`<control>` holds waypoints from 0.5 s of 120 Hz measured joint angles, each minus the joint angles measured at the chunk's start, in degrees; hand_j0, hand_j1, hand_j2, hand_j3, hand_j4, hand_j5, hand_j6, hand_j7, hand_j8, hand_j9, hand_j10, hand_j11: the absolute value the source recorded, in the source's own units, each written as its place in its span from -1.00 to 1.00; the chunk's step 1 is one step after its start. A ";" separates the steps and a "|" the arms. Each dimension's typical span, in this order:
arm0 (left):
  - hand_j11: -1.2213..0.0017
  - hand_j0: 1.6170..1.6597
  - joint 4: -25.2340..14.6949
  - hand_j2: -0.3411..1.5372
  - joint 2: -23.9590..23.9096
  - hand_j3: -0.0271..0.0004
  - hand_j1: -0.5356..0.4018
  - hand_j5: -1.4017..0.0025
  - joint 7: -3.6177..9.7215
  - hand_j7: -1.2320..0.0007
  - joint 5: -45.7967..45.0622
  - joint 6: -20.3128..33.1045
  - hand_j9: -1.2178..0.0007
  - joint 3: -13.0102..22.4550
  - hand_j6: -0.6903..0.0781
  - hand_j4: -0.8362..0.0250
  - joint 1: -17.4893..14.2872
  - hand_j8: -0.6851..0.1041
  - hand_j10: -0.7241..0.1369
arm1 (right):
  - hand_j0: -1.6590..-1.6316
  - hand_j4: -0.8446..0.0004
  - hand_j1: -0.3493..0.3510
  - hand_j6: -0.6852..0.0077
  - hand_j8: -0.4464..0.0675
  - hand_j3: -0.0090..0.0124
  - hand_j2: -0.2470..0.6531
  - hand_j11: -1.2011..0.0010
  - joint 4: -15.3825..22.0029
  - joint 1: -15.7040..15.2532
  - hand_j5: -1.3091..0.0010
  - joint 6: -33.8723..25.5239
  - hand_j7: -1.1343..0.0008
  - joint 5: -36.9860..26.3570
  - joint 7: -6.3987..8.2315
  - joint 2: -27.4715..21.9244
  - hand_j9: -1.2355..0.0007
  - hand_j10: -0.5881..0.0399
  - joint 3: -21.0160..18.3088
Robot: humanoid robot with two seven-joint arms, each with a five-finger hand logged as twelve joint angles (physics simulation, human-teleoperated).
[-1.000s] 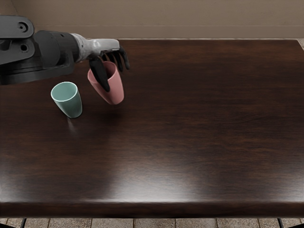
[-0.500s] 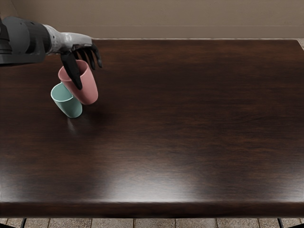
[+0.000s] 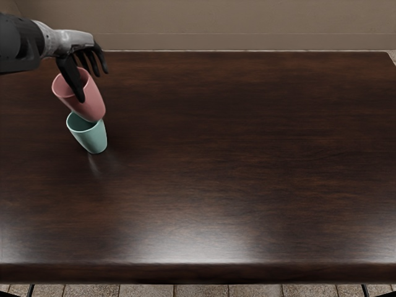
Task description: Pick up cup and place in cup with left hand
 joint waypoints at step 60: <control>-0.08 0.90 -0.68 -0.35 2.10 0.97 -0.25 0.04 0.01 -0.09 -0.15 -1.39 -0.09 -0.30 -0.50 -0.21 -0.45 -0.34 -0.16 | -0.93 0.97 -0.96 0.95 0.69 -0.16 -0.46 0.97 0.00 0.01 0.98 -0.02 0.97 0.00 0.00 0.00 0.97 0.84 0.00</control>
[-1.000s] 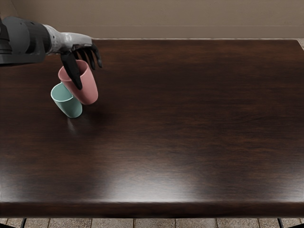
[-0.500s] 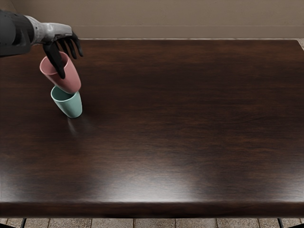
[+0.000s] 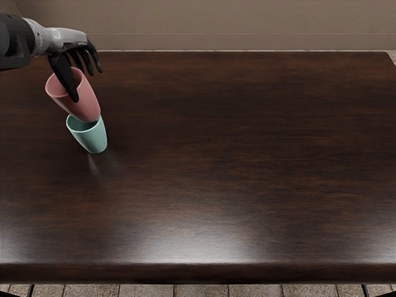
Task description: Pick up cup and place in cup with left hand
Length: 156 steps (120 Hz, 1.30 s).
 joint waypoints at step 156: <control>0.90 0.92 -0.30 -0.62 12.81 0.97 0.78 0.91 -0.53 0.90 -6.90 -4.00 0.90 -6.61 0.66 0.83 7.48 0.62 0.59 | -0.93 0.97 -0.96 0.95 0.69 -0.16 -0.46 0.97 0.00 0.00 0.98 0.02 0.97 0.02 0.00 0.00 0.97 0.84 0.00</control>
